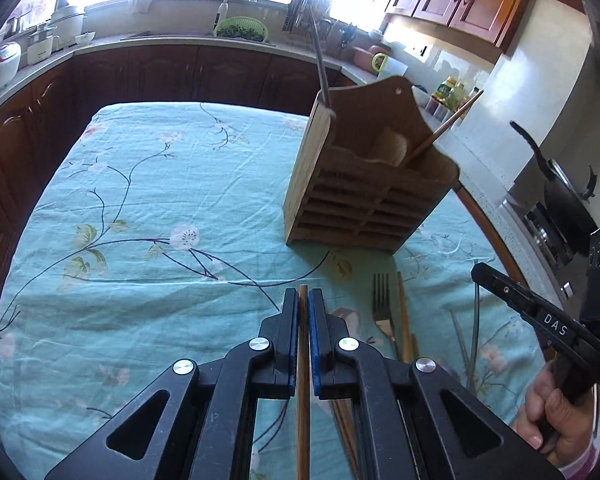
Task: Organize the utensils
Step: 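Close the left gripper on a wooden chopstick while the right gripper grasps another chopstick, then raise both held chopsticks and carry them over the wooden holder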
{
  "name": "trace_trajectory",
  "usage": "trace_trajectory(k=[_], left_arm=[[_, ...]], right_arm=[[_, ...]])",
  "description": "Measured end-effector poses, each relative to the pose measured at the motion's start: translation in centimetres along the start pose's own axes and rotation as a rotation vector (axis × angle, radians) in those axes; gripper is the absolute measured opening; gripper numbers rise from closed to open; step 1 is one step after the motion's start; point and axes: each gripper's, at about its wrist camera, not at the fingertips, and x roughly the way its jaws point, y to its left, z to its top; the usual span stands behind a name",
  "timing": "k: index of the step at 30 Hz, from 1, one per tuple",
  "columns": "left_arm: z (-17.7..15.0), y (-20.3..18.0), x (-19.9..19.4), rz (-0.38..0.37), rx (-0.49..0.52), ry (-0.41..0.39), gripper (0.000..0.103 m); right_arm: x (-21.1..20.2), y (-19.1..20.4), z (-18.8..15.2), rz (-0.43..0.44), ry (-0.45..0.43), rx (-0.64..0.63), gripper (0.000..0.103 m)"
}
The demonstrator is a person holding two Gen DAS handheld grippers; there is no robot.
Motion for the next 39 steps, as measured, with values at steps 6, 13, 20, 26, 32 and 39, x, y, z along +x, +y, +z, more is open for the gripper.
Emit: trace_trajectory(k=[6, 13, 20, 26, 32, 39], left_arm=[[-0.5, 0.0, -7.0, -0.041, 0.017, -0.108, 0.003], [-1.3, -0.5, -14.1, -0.071, 0.037, -0.216, 0.003], [-1.7, -0.4, -17.1, -0.086, 0.037, -0.284, 0.003], [-1.2, -0.6, -16.5, -0.087, 0.034, -0.309, 0.003], [0.0, -0.5, -15.9, -0.091, 0.025, -0.338, 0.003], [2.7, -0.5, -15.5, -0.093, 0.026, -0.400, 0.003]], right_arm=[[-4.6, 1.1, 1.1, 0.039, -0.095, -0.003, 0.004], [-10.1, 2.0, 2.9, 0.065, -0.229, -0.028, 0.004], [-11.8, 1.9, 4.1, 0.076, -0.284, -0.028, 0.004], [-11.4, 1.3, 4.4, 0.076, -0.286, -0.015, 0.004], [-11.3, 1.0, 4.7, 0.072, -0.290, -0.011, 0.004], [-11.7, 1.2, 6.8, 0.069, -0.338, -0.021, 0.004]])
